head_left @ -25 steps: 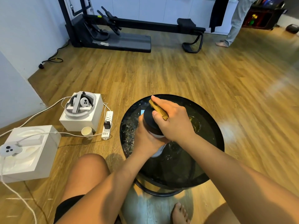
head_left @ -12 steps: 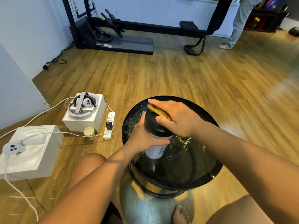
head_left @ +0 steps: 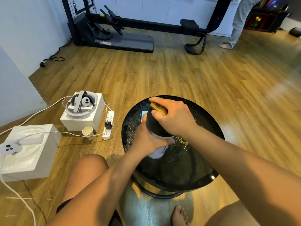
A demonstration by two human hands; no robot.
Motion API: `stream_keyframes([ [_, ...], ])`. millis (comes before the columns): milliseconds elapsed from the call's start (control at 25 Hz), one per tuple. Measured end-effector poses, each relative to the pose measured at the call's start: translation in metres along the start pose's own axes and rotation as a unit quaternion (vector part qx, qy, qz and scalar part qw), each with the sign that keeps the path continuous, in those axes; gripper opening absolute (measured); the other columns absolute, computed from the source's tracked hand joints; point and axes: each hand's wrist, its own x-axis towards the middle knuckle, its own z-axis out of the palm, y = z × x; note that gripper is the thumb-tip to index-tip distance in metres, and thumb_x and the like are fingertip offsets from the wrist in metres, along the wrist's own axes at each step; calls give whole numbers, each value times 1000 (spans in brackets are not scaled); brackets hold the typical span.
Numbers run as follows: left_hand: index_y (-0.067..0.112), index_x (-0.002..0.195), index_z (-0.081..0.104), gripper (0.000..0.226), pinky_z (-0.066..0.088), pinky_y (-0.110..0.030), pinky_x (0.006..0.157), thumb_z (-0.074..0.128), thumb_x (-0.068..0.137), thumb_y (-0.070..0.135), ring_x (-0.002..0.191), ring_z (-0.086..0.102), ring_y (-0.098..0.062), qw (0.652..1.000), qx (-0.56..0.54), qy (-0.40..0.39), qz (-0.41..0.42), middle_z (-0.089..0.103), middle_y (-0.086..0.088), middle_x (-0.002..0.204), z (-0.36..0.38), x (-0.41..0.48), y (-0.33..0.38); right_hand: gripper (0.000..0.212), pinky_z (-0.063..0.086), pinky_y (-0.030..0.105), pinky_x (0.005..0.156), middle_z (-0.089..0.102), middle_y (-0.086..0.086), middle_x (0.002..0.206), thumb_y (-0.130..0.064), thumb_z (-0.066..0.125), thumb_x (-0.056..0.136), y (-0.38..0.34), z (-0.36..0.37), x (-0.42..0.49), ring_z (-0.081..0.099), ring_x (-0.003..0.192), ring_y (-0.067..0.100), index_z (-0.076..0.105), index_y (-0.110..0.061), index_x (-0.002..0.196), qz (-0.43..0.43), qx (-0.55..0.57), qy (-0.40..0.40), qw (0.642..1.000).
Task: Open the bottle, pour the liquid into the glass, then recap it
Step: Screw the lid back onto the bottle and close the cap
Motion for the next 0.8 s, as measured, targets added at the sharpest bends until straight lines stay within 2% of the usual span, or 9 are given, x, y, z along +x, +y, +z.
stream_keyframes([
  [80,29,131,38,103,54,-31,89,96,47,44,109,61,-9,999,-9,40,-22,60,15,114,12,-6,2,46,43,39,102,66,-8,133,-44,56,91,-5,8,-3,57,121,22,54,-49,137,49,12,43,998],
  [200,30,136,33,112,54,-36,91,94,45,53,112,59,-13,998,-8,58,-40,59,9,121,19,-10,1,45,47,44,102,67,-6,130,-46,58,90,-1,5,-1,58,118,25,55,-50,135,42,29,26,998],
  [280,32,131,38,108,53,-40,94,94,42,55,113,59,-12,999,-10,25,-27,59,10,121,6,-4,-4,42,48,45,101,70,-7,128,-43,61,90,4,1,0,60,117,23,60,-47,132,15,56,17,998],
  [400,28,130,46,101,53,-46,98,99,45,44,115,63,-10,996,-58,-64,13,65,9,121,-18,14,-12,38,47,40,101,71,-8,126,-40,65,92,6,-2,2,62,116,16,65,-39,129,-18,68,0,998],
  [600,23,135,49,96,50,-36,102,98,53,23,122,61,-10,987,-120,-103,36,67,4,127,-11,21,-19,34,50,42,97,73,-7,123,-42,61,94,8,2,5,64,113,19,66,-39,127,-29,81,13,996],
  [720,29,135,48,97,49,-28,100,97,51,25,123,60,-8,986,-132,-97,41,66,8,127,-7,22,-25,32,51,42,92,75,-7,118,-41,61,95,10,3,5,65,107,20,67,-39,126,-37,76,27,996],
  [800,30,136,47,101,48,-32,102,98,50,31,123,60,-7,988,-119,-92,42,66,8,128,-8,23,-25,31,51,40,87,76,-6,111,-40,60,95,10,4,4,65,100,20,68,-38,125,-43,75,28,996],
])
